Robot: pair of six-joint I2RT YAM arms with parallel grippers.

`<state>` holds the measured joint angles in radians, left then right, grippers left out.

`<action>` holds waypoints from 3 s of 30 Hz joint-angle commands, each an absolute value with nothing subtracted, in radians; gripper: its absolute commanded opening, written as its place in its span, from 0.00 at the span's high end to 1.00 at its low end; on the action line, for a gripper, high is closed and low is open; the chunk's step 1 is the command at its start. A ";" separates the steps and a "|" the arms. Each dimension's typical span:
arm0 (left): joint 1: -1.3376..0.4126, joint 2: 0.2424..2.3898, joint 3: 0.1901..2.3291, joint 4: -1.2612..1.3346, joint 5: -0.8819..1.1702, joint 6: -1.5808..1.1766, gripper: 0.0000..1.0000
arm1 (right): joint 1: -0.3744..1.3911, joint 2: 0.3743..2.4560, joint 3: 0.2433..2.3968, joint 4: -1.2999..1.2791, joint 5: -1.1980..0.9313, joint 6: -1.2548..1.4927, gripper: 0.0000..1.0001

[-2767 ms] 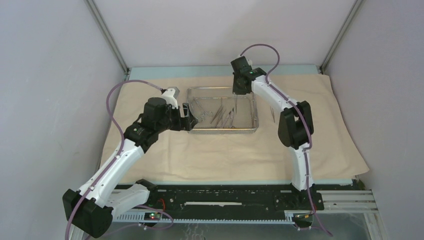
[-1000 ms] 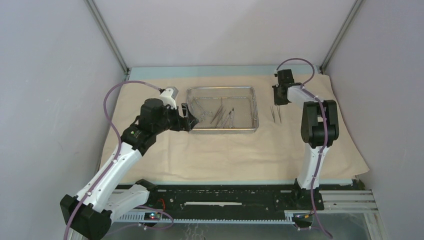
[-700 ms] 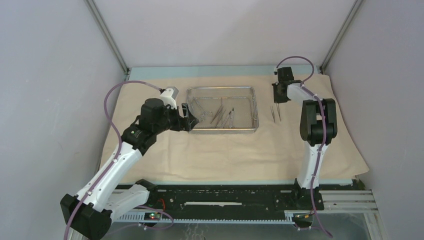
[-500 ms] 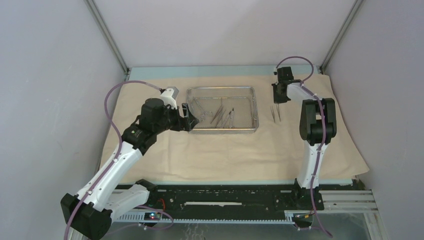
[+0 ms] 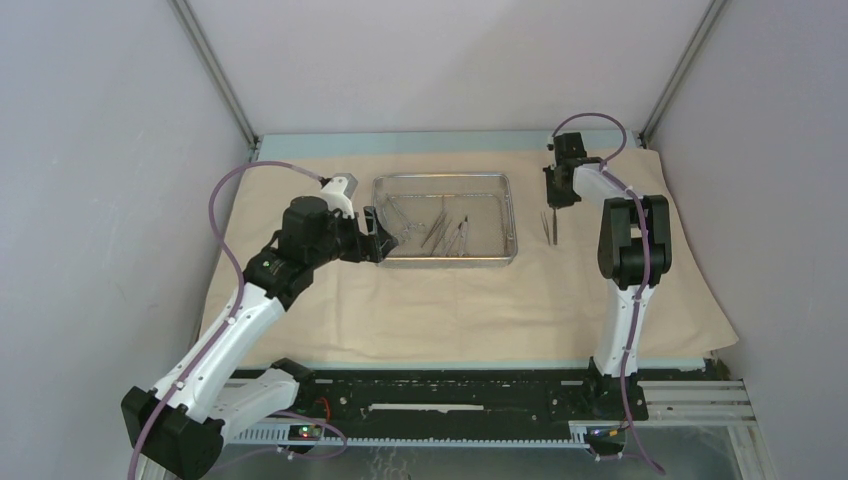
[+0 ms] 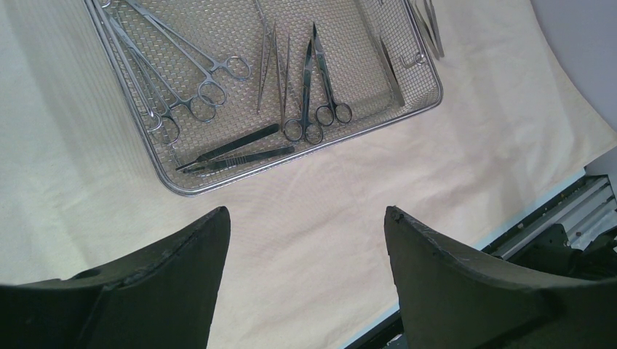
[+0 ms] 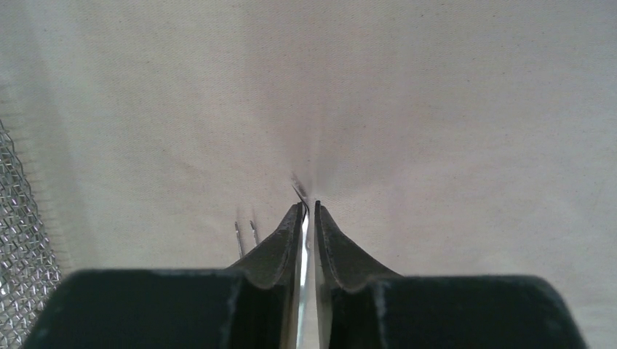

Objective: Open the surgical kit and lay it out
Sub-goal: Place the medical item in the surgical kit, then pick up the medical item from the surgical kit, then place the medical item in the surgical kit.

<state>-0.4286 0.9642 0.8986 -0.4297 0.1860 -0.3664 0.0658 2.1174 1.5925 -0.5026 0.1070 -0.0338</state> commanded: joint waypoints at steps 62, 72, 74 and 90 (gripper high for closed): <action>-0.423 0.982 0.871 -0.370 0.232 -0.417 0.18 | 0.033 1.994 1.698 -0.625 0.070 0.067 1.00; -0.423 0.976 0.886 -0.255 0.377 -0.595 0.18 | 0.032 1.710 1.612 -0.604 -0.288 0.171 1.00; -0.425 0.972 0.878 -0.208 0.408 -0.645 0.18 | 0.043 1.649 1.565 -0.546 -0.406 0.222 1.00; -0.471 0.958 0.804 0.117 0.512 -0.872 0.17 | 0.452 1.533 1.409 0.153 -0.717 0.751 1.00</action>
